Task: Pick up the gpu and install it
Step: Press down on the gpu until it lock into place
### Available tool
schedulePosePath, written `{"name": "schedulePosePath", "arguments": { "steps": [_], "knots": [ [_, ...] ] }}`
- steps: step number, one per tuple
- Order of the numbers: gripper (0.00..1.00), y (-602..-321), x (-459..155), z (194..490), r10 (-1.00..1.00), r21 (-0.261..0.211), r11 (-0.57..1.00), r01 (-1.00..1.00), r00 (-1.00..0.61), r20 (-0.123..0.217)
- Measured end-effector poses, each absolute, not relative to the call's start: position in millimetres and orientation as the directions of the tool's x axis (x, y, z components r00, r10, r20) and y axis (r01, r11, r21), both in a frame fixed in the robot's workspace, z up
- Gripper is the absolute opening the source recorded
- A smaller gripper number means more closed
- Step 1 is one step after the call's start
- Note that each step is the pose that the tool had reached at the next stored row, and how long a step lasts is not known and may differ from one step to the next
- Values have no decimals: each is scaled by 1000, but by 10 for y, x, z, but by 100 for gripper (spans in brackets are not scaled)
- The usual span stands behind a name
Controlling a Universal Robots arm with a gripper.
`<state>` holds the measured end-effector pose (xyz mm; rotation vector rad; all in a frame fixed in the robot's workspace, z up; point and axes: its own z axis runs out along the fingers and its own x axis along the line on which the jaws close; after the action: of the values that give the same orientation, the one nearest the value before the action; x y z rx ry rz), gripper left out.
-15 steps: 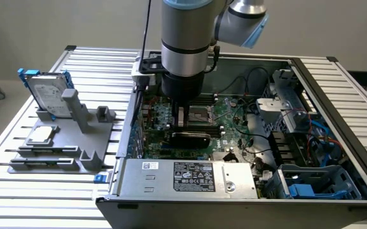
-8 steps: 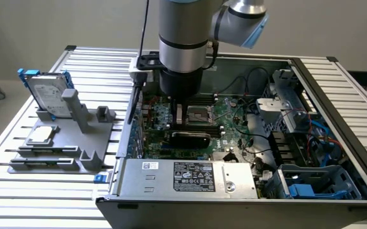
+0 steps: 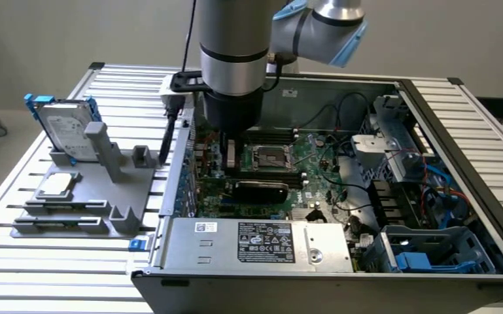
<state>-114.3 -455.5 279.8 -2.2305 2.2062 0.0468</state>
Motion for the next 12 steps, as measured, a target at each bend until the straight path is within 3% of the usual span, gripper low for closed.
{"name": "schedulePosePath", "arguments": {
  "steps": [12],
  "knots": [
    [11, -4593, -1439, 2823, -1000, 20, -12, -1000, 12, -24]
  ]
}}
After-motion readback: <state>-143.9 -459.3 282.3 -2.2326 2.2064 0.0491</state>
